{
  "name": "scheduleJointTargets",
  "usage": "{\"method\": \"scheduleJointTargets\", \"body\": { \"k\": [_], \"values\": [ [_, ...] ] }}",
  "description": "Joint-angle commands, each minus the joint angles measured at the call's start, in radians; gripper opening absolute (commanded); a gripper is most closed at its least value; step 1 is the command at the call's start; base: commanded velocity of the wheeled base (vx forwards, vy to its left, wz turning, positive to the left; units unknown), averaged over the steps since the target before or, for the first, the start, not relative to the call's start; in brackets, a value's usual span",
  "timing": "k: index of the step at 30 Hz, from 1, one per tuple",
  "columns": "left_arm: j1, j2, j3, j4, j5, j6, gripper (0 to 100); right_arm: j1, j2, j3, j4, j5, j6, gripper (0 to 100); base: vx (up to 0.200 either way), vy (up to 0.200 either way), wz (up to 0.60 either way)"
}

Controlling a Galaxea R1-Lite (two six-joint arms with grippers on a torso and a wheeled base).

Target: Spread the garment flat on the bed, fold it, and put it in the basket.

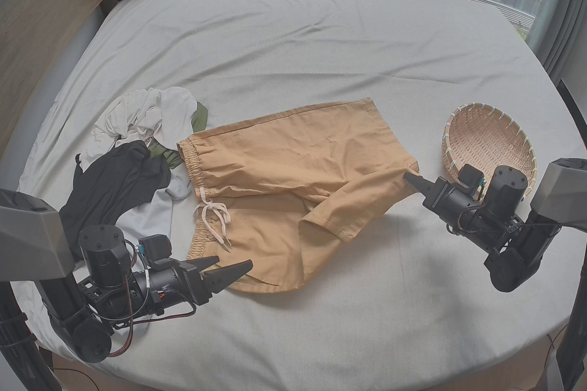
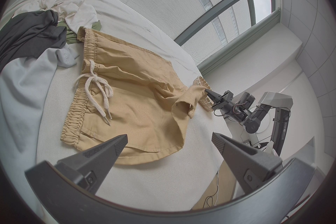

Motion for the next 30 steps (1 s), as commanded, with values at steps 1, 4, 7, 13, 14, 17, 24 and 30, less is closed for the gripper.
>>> {"method": "scheduleJointTargets", "body": {
  "k": [1,4,7,13,14,17,24,30],
  "values": [
    [-0.001,0.0,0.004,0.0,0.0,-0.001,100,-0.06,0.068,0.001,-0.001,0.019,-0.023,0,0.0,0.0,0.0],
    [0.0,0.002,0.005,0.0,0.0,-0.001,100,-0.085,0.074,0.004,-0.001,0.024,-0.023,0,0.0,0.0,0.0],
    [-0.001,0.003,0.007,0.0,0.0,-0.001,100,-0.093,0.071,0.014,-0.001,0.026,-0.023,0,0.0,0.0,0.0],
    [-0.001,0.005,0.007,0.001,0.0,-0.001,100,-0.089,0.066,0.062,-0.002,0.046,-0.029,100,0.0,0.0,0.0],
    [-0.001,0.005,0.007,0.0,0.0,-0.001,100,-0.088,0.068,0.065,-0.002,0.046,-0.034,100,0.0,0.0,0.0],
    [-0.003,0.005,0.007,0.0,0.0,-0.001,100,-0.083,0.071,0.093,-0.002,0.044,-0.034,100,0.0,0.0,0.0],
    [-0.001,0.013,0.007,0.0,0.0,-0.001,100,-0.066,0.1,0.122,-0.004,0.046,-0.034,100,0.0,0.0,0.0],
    [-0.001,0.014,0.005,0.0,0.0,-0.001,100,-0.048,0.14,0.073,-0.002,0.046,-0.035,100,0.0,0.0,0.0]
  ]
}}
